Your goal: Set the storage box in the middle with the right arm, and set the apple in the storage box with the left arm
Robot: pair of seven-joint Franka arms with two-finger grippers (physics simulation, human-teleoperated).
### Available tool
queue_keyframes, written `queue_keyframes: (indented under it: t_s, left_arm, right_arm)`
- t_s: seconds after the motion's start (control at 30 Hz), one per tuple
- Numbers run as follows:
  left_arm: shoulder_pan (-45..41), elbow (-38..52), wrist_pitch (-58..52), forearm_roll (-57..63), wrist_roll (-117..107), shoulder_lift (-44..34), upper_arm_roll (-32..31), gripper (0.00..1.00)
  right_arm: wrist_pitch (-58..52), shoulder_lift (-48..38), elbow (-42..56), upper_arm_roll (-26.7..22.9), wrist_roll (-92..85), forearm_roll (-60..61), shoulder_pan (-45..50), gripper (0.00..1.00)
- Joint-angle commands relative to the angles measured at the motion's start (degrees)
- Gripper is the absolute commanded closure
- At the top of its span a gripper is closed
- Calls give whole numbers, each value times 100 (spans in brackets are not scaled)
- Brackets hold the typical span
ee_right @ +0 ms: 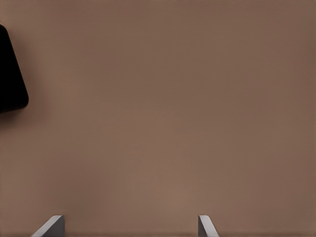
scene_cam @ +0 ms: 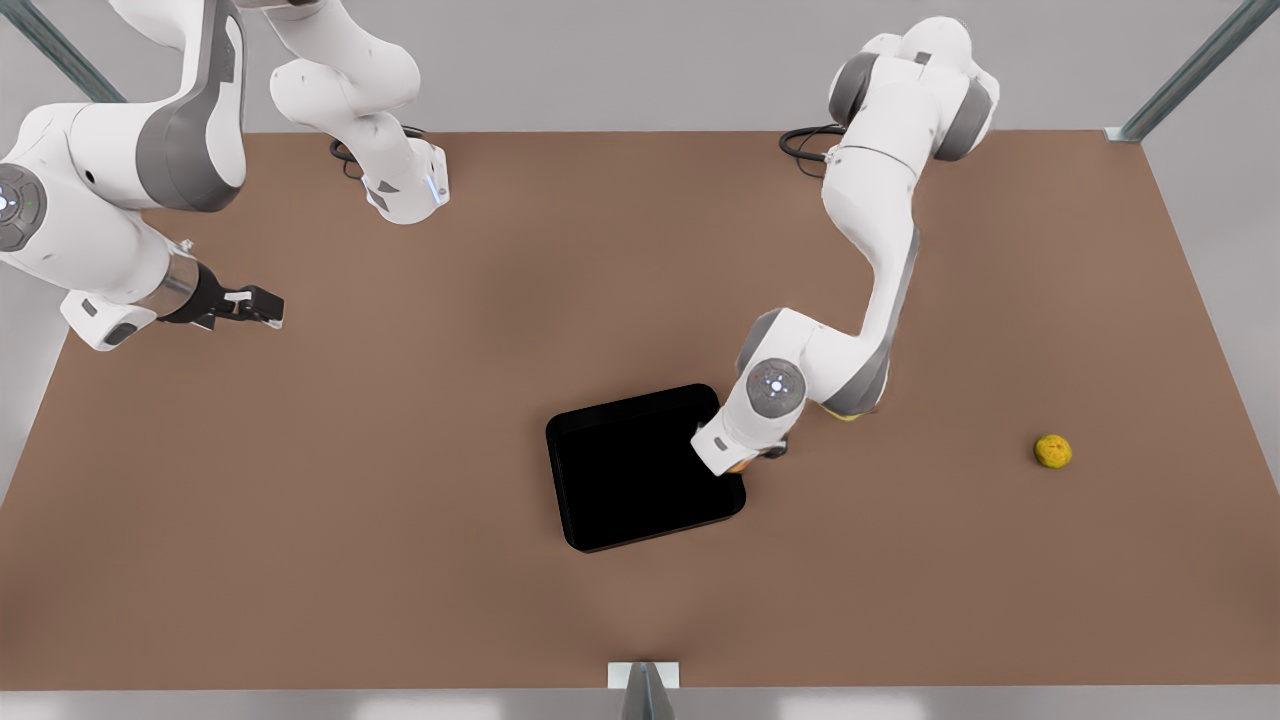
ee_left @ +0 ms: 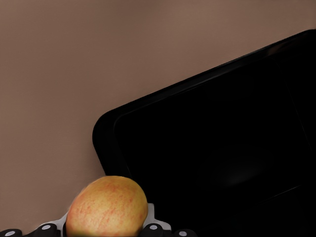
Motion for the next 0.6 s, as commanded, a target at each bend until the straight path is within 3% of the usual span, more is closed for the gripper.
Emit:
queue_keyframes:
  t_s: [0.0,0.07,0.1,0.17,0.23,0.3,0.37,0.4,0.43,0.57]
  left_arm:
    - [-79,262,-20,-96,-2596,294,-149,43]
    - [-79,270,586,-96,-2896,435,-378,41]
    - [-79,270,692,-96,-2879,479,-387,0]
    - [-79,262,613,-96,-2878,452,-387,0]
    - [26,270,-264,-61,-2790,75,-290,0]
    - [123,279,-3129,0,-324,-1515,1062,0]
    - [141,463,-4597,61,1024,-2359,1837,0]
    - [1439,420,-4669,351,1059,-2729,328,0]
    - [1652,25,-4616,835,1121,-2984,-79,0]
    - [1731,-20,-4581,809,1613,-3125,-62,0]
  right_arm:
    - [2,-5,12,-30,-18,-5,-17,0]
    - [-7,-5,3,-30,-18,-14,-26,0]
    - [-7,-5,3,-30,-18,-5,-35,0]
    - [-7,-5,3,-21,-18,-14,-35,0]
    - [-7,3,3,-21,-18,-5,-35,0]
    - [-7,3,3,-21,-18,-5,-35,0]
    - [-7,3,3,-21,-9,-5,-35,0]
    - [-7,3,3,-30,-9,-5,-35,0]
    - [-7,3,3,-21,-18,-5,-35,0]
    - [-7,12,3,-21,-9,-5,-35,0]
